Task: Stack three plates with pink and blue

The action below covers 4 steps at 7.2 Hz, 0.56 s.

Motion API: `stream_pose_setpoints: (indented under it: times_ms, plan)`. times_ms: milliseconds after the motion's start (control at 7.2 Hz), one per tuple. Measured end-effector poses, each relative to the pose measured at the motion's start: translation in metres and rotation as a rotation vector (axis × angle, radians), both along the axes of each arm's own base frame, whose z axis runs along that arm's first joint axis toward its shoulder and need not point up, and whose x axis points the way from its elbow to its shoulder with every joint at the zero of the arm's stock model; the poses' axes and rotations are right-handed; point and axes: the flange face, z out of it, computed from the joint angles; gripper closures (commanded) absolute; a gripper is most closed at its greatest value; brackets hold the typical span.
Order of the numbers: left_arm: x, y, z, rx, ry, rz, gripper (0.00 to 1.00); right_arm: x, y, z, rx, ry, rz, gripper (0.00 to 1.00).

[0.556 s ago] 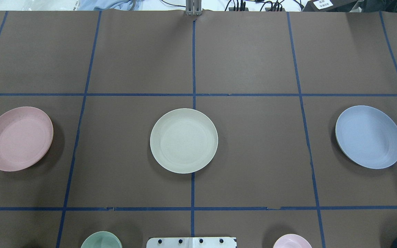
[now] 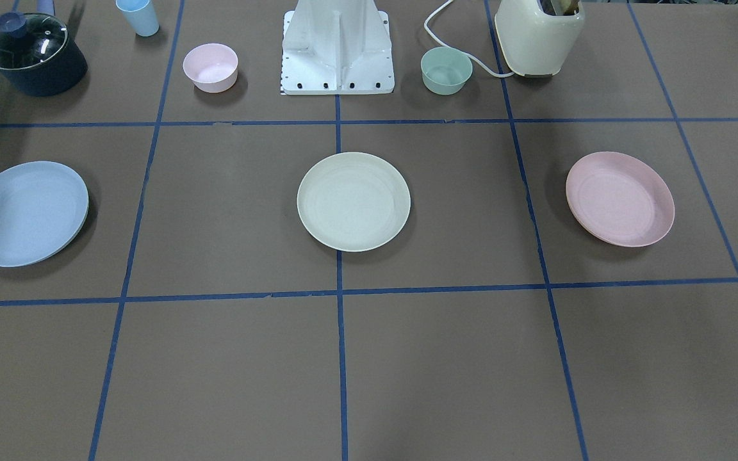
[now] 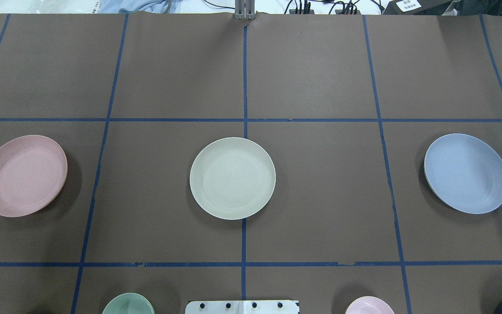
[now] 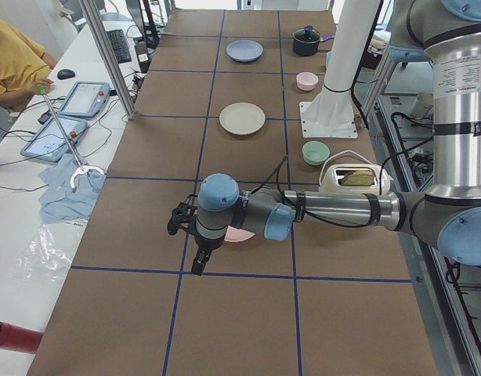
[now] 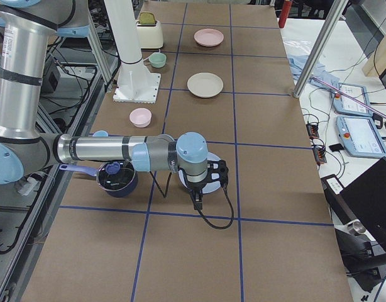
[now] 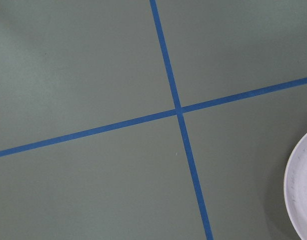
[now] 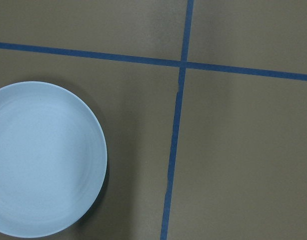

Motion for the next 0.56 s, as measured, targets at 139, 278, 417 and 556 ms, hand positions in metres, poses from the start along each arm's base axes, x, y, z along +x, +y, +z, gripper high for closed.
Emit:
stream_pose_setpoints:
  times_ms: [139, 278, 417, 556]
  plan:
    - [0.0002, -0.0014, -0.0009, 0.035, 0.0, -0.001, 0.0, -0.0001, -0.0006, -0.0005, 0.001, 0.0, 0.0, 0.0]
    - [0.0003, -0.0013, 0.0022, 0.057, 0.002, -0.001, 0.0, -0.0003, -0.0019, -0.0016, 0.003, 0.0, 0.0, 0.0]
    - [0.0002, -0.0008, 0.0048, 0.067, 0.003, 0.0, 0.0, -0.0004, -0.0041, -0.0035, 0.007, 0.001, 0.001, 0.0]
    - [0.0, -0.0012, 0.0019, 0.08, 0.005, -0.001, 0.0, -0.0005, -0.007, -0.007, 0.025, 0.001, 0.002, 0.0]
